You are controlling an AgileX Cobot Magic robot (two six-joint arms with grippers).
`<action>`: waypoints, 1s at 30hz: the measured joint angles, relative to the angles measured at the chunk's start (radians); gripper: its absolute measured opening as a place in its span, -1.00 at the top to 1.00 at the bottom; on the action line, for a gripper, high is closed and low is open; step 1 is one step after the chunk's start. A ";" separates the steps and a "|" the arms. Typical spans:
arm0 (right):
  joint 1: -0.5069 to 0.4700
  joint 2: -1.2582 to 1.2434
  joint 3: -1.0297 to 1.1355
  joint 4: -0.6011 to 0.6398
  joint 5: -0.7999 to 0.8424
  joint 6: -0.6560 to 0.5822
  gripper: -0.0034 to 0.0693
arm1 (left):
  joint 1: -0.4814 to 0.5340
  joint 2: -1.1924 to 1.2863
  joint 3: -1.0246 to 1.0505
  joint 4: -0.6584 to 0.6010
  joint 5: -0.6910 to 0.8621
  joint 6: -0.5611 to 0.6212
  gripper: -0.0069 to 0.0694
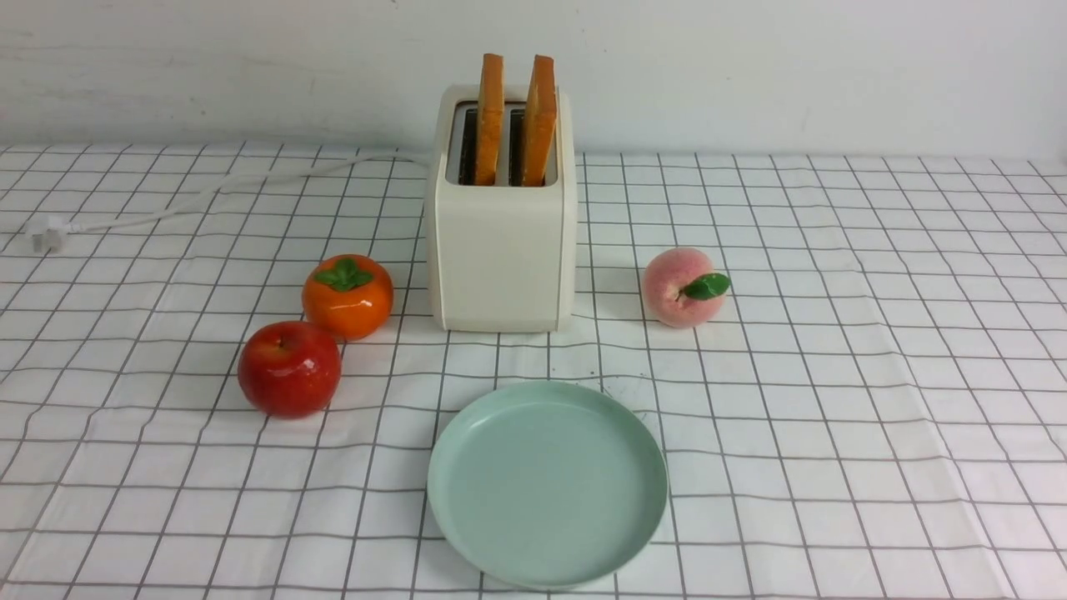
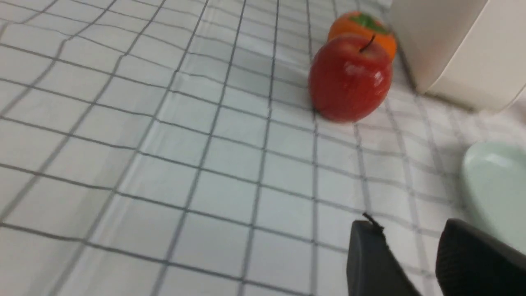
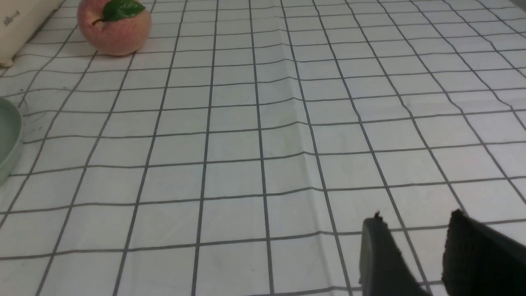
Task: Take toasted bread from bread machine on white checkered table place on plate.
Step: 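Reach for a toast slice standing in the toaster with the left gripper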
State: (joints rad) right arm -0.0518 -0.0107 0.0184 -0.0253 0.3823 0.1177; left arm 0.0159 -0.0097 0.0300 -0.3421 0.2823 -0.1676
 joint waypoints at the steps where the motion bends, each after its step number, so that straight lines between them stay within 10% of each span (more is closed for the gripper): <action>1: 0.000 0.000 0.000 -0.001 0.000 0.000 0.25 | 0.000 0.000 0.000 -0.075 -0.017 -0.028 0.20; 11: 0.000 0.000 0.000 -0.001 0.000 0.000 0.25 | 0.000 0.000 -0.010 -0.446 -0.246 -0.111 0.20; 18: 0.000 0.000 0.000 -0.001 0.000 0.000 0.25 | 0.000 0.240 -0.373 -0.280 0.112 0.005 0.85; 24: 0.000 0.000 0.000 -0.001 0.000 0.000 0.25 | 0.000 0.733 -0.763 -0.100 0.558 0.062 0.85; 30: 0.000 0.000 0.000 -0.001 0.000 0.000 0.25 | -0.027 1.054 -0.971 -0.140 0.603 0.168 0.85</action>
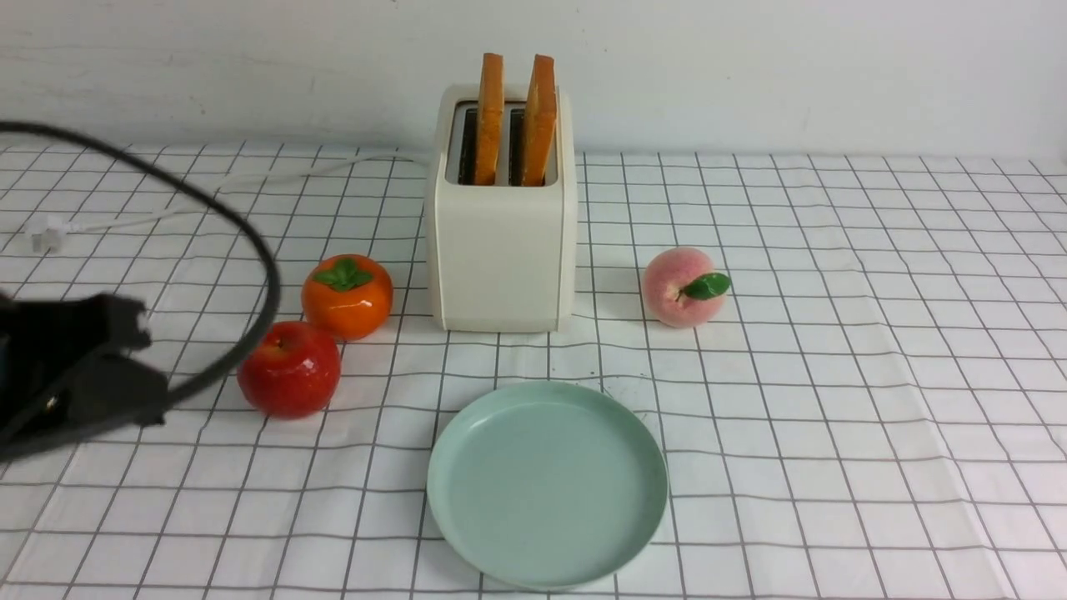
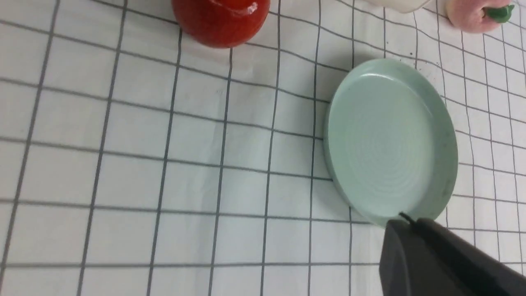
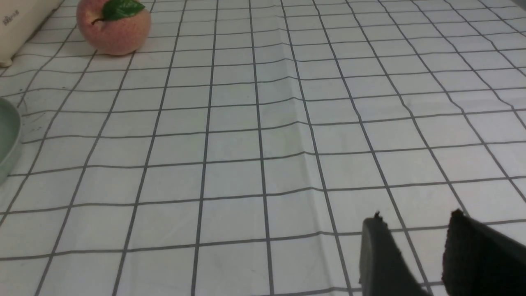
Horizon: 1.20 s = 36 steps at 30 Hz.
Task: Take toasted bread from bread machine on white checkered table place on plate.
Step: 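Reach for a toast slice standing in the toaster with the left gripper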
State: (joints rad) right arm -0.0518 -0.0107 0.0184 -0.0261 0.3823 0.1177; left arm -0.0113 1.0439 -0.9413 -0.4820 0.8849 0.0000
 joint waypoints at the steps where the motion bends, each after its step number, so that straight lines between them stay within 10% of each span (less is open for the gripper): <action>1: 0.000 0.000 0.000 0.000 0.000 0.000 0.25 | -0.029 0.045 -0.039 -0.001 -0.010 0.012 0.85; 12: 0.000 0.000 0.000 0.000 0.001 0.000 0.25 | -0.428 0.448 -0.559 0.364 -0.147 -0.172 0.85; 25: 0.000 0.000 0.000 0.000 0.001 0.000 0.25 | -0.446 0.841 -0.910 0.525 -0.252 -0.251 -0.33; 36: 0.000 0.000 0.000 0.000 0.001 0.000 0.25 | -0.446 0.974 -0.925 0.939 -0.470 -0.587 -0.28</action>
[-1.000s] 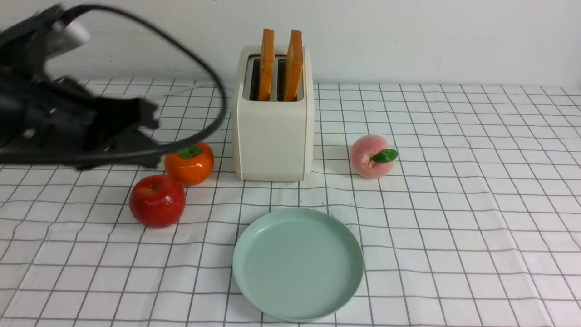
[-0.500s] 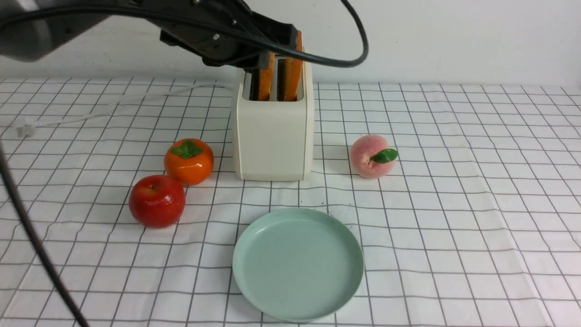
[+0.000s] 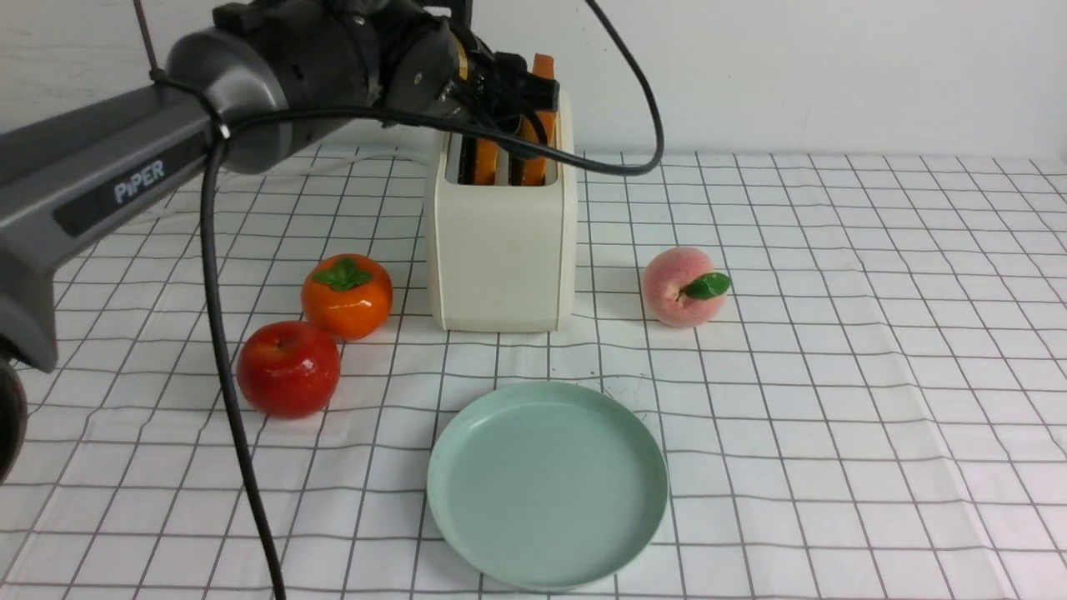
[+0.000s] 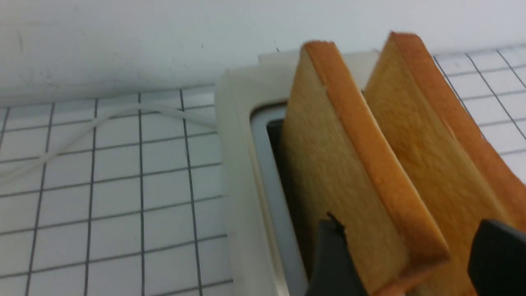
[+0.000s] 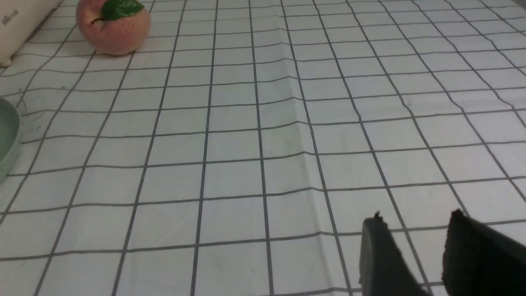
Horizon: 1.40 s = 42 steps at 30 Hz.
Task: Take toasted bread from bread machine on white checkered table place on plate.
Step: 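Reach for a toast slice standing in the toaster with the left gripper, then place the slice of bread on the plate with the left gripper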
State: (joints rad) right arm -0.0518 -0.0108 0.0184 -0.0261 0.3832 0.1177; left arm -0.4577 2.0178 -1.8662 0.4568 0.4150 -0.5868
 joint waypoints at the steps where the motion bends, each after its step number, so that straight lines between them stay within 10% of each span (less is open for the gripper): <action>1: 0.000 0.000 0.000 0.000 0.000 0.000 0.25 | 0.000 0.007 0.000 0.028 -0.017 -0.018 -0.27; 7: 0.000 0.000 0.000 0.000 0.000 0.000 0.25 | 0.000 0.056 0.000 0.170 -0.088 -0.134 -0.18; 15: 0.000 0.000 0.000 0.000 0.000 0.000 0.25 | 0.000 0.071 0.000 0.214 -0.120 -0.184 0.62; 28: 0.000 0.000 0.000 0.000 0.000 0.000 0.25 | -0.005 -0.239 0.000 0.201 -0.084 -0.186 0.64; 35: 0.004 0.000 0.000 0.000 0.000 0.000 0.25 | -0.055 -0.465 0.026 -0.061 0.215 0.035 0.64; 42: 0.006 0.000 0.000 0.000 0.000 0.000 0.25 | -0.074 -0.570 0.410 -0.790 0.409 0.549 0.64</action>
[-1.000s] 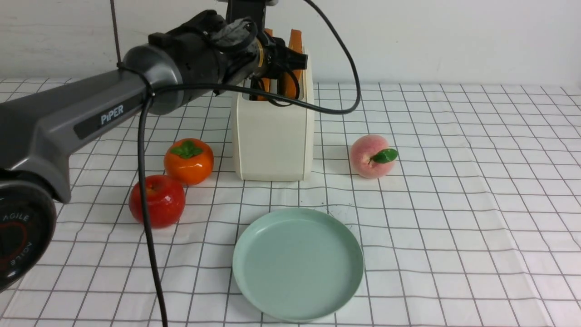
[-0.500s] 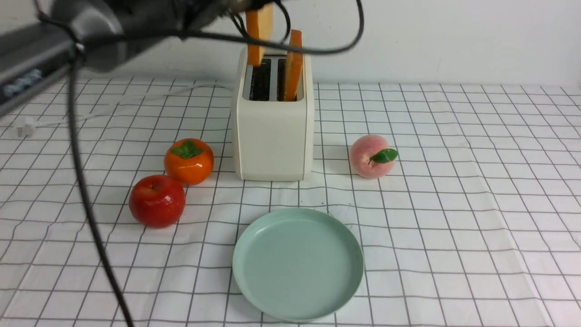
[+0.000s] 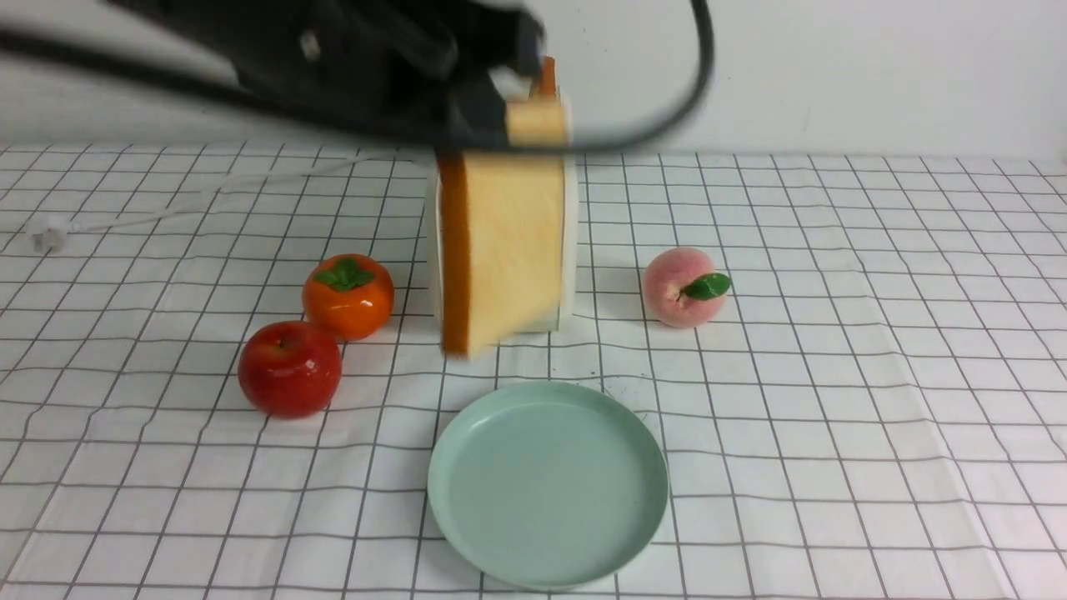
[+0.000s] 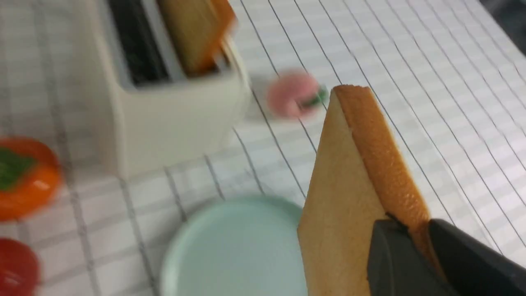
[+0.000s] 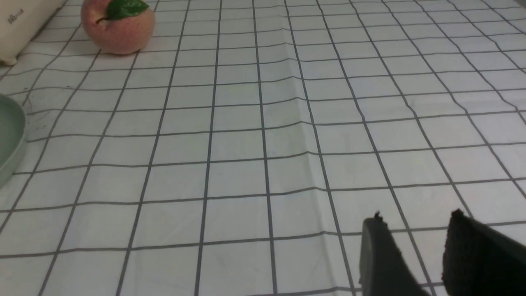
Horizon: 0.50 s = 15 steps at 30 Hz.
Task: Take toasted bread from bread machine on white checkered table place on plate.
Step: 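Place the slice of bread on the plate with the left gripper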
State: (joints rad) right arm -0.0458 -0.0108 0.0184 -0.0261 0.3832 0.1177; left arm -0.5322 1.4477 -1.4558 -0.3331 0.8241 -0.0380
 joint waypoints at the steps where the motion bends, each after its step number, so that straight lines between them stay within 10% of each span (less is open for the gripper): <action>1: 0.000 0.000 0.000 0.000 0.000 0.000 0.25 | 0.000 0.000 0.013 -0.016 -0.007 0.027 0.64; 9: 0.000 0.000 0.000 0.000 0.000 0.000 0.25 | 0.000 0.109 0.325 -0.568 -0.227 0.589 0.64; 15: 0.000 0.000 0.000 0.000 0.000 0.000 0.25 | 0.056 0.176 0.328 -0.716 -0.227 0.696 0.64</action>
State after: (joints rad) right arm -0.0458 -0.0108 0.0184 -0.0261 0.3832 0.1177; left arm -0.4762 1.6240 -1.1281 -1.0489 0.5971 0.6579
